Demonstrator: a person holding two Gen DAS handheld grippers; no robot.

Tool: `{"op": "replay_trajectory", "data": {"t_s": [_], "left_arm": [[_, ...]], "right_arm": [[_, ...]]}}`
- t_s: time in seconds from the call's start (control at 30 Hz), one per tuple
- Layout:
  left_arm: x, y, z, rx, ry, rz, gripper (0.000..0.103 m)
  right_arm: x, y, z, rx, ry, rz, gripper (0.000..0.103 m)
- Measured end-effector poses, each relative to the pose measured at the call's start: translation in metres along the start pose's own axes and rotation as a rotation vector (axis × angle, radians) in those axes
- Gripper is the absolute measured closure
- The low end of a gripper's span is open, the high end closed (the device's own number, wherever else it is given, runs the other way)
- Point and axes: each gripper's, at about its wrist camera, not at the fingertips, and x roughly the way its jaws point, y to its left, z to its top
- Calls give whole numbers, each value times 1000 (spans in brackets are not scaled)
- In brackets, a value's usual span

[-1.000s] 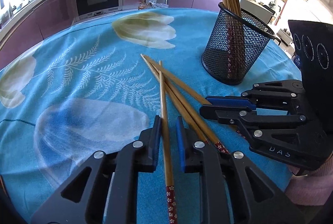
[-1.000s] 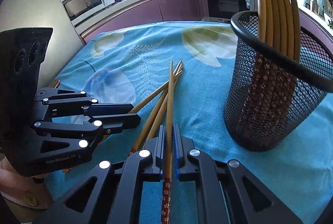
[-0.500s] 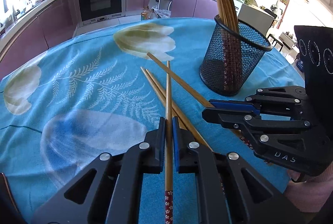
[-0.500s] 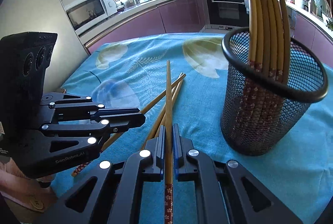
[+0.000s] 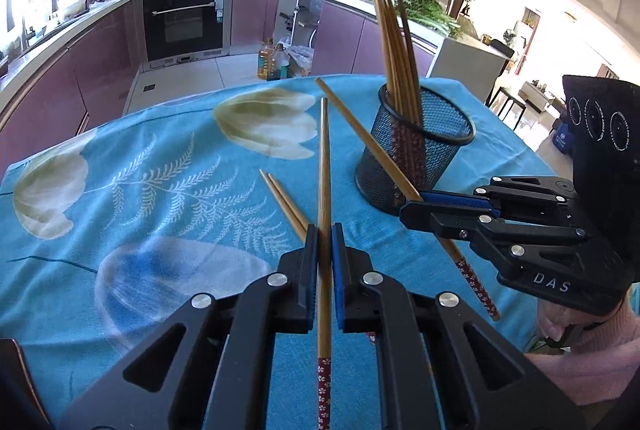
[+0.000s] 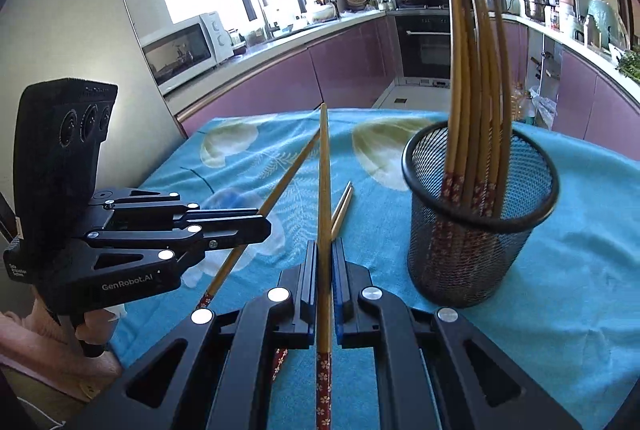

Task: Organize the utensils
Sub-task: 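Raise both held chopsticks upright off the cloth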

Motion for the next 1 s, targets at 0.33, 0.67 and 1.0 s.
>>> {"op": "replay_trajectory", "data": {"t_s": [0.33, 0.67, 1.0], "left_arm": [[-23, -4, 9, -1, -45, -56, 96], [-44, -2, 18, 2, -92, -97, 96], [-60, -3, 21, -4, -120, -126, 96]], "right_arm": [[-21, -5, 8, 9, -67, -2, 97], [-31, -15, 10, 17, -107, -2, 97], [-37, -18, 9, 16, -121, 5, 97]]}}
